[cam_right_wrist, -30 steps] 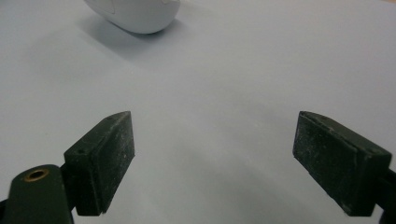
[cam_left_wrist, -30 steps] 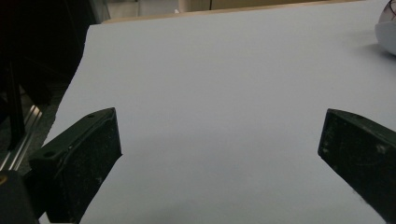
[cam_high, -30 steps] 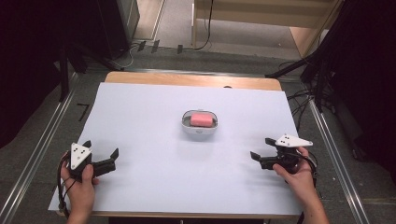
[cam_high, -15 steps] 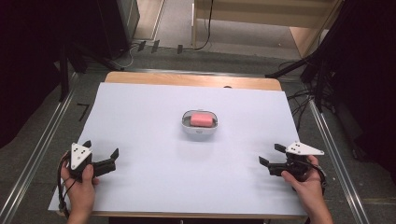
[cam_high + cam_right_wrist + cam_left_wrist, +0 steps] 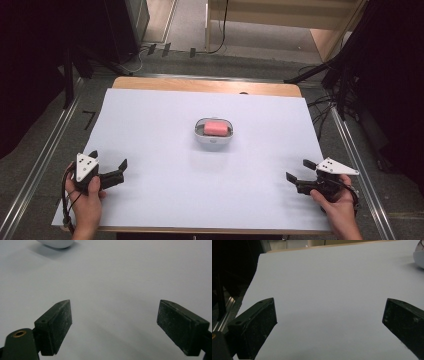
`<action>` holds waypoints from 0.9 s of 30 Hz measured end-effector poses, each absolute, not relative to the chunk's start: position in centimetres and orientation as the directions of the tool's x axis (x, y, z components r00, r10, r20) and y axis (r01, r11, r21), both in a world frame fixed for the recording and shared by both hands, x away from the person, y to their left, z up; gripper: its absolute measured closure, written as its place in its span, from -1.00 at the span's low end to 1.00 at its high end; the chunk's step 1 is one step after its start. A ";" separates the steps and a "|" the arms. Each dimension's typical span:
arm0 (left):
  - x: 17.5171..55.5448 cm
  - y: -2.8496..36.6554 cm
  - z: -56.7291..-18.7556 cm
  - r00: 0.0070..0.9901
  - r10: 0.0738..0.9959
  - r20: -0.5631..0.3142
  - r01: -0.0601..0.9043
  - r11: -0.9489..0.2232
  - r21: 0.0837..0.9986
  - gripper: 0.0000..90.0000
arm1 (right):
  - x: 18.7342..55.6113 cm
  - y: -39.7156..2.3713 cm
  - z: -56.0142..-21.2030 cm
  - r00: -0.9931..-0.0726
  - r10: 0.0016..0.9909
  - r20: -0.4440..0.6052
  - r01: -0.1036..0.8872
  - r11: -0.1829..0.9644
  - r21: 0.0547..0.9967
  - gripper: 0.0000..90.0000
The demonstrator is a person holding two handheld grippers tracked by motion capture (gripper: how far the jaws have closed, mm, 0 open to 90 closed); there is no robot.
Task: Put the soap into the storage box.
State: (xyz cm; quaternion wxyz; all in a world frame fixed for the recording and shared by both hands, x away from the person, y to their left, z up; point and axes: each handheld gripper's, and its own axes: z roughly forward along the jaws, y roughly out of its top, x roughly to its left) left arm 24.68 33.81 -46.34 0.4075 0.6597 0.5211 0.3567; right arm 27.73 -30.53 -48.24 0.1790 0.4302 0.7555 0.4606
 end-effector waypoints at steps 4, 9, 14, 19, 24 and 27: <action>24.7 33.8 -46.3 0.203 0.978 0.046 0.397 -0.125 0.909 -1.00 | 27.2 -31.1 -48.3 -0.550 0.825 0.130 0.488 0.191 0.852 -0.70; 24.7 33.8 -46.3 0.203 0.978 0.047 0.398 -0.126 0.909 -1.00 | 26.4 -31.5 -48.5 -0.528 0.842 0.114 0.496 0.196 0.846 -0.70; 24.7 33.8 -46.3 0.203 0.978 0.048 0.398 -0.127 0.909 -1.00 | 25.8 -32.0 -48.6 -0.501 0.858 0.112 0.502 0.182 0.846 -0.70; 24.7 33.8 -46.3 0.203 0.978 0.048 0.398 -0.127 0.909 -1.00 | 25.2 -32.5 -48.7 -0.474 0.873 0.111 0.505 0.167 0.847 -0.70; 24.7 33.8 -46.3 0.203 0.978 0.047 0.399 -0.126 0.908 -1.00 | 24.5 -32.8 -48.7 -0.428 0.898 0.105 0.488 0.131 0.863 -0.70; 24.7 33.8 -46.3 0.201 0.979 0.042 0.401 -0.122 0.908 -1.00 | 24.3 -32.7 -48.7 -0.409 0.908 0.093 0.476 0.125 0.871 -0.70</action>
